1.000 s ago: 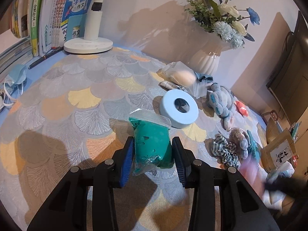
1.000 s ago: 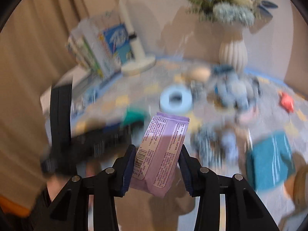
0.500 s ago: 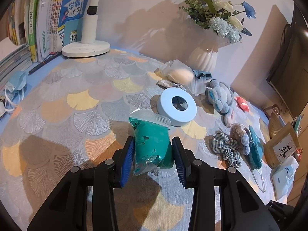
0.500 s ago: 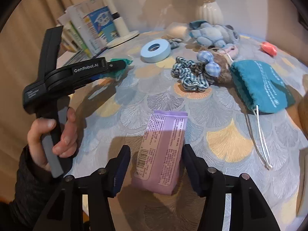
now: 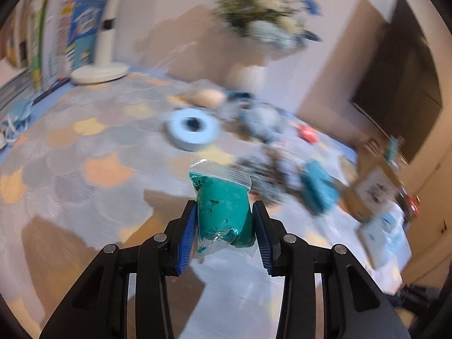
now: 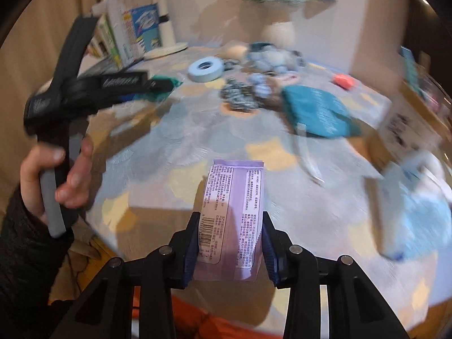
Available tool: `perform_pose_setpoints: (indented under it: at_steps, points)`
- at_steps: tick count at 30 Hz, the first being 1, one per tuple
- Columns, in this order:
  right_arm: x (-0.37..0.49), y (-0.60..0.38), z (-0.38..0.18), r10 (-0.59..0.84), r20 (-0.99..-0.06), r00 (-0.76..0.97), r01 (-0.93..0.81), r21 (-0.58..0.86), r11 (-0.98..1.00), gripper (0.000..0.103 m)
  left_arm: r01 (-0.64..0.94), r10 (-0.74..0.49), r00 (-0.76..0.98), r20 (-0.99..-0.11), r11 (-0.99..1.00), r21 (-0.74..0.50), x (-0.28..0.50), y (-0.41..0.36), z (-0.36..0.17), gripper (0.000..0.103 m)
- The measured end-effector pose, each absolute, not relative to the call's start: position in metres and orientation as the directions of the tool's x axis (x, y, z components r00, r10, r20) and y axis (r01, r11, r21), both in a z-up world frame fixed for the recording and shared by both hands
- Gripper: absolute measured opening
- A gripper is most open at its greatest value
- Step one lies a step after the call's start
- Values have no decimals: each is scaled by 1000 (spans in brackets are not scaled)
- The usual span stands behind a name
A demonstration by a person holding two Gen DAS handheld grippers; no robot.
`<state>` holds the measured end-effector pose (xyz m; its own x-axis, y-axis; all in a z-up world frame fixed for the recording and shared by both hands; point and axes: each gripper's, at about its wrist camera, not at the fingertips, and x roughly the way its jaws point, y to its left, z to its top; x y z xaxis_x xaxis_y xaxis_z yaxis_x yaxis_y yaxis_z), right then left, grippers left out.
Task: Organize soft objects
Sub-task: 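Carry both packs to the glass bowl and open both grippers over it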
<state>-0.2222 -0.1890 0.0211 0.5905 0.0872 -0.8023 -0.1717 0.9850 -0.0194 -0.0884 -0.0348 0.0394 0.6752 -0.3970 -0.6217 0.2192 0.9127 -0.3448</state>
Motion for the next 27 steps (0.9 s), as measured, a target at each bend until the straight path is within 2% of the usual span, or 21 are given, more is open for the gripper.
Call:
perform_pose_setpoints:
  at_steps: [4, 10, 13, 19, 27]
  points:
    - [-247, -243, 53, 133, -776, 617, -79, 106, 991, 39, 345, -459, 667, -587, 888, -302, -118, -83, 69, 36]
    - [-286, -314, 92, -4, -704, 711, 93, 88, 992, 39, 524, -579, 610, -541, 807, -274, -157, -157, 107, 36]
    - [-305, -356, 104, -47, -675, 736, 174, 122, 977, 39, 593, -636, 555, -536, 754, -281, -171, -191, 116, 36]
    - [-331, -420, 105, -95, -661, 744, 298, 200, 933, 39, 705, -687, 460, -563, 668, -238, -193, -272, 126, 36]
    - [-356, -488, 90, -134, -645, 752, 399, 284, 872, 39, 771, -730, 348, -588, 579, -264, -186, -360, 132, 36]
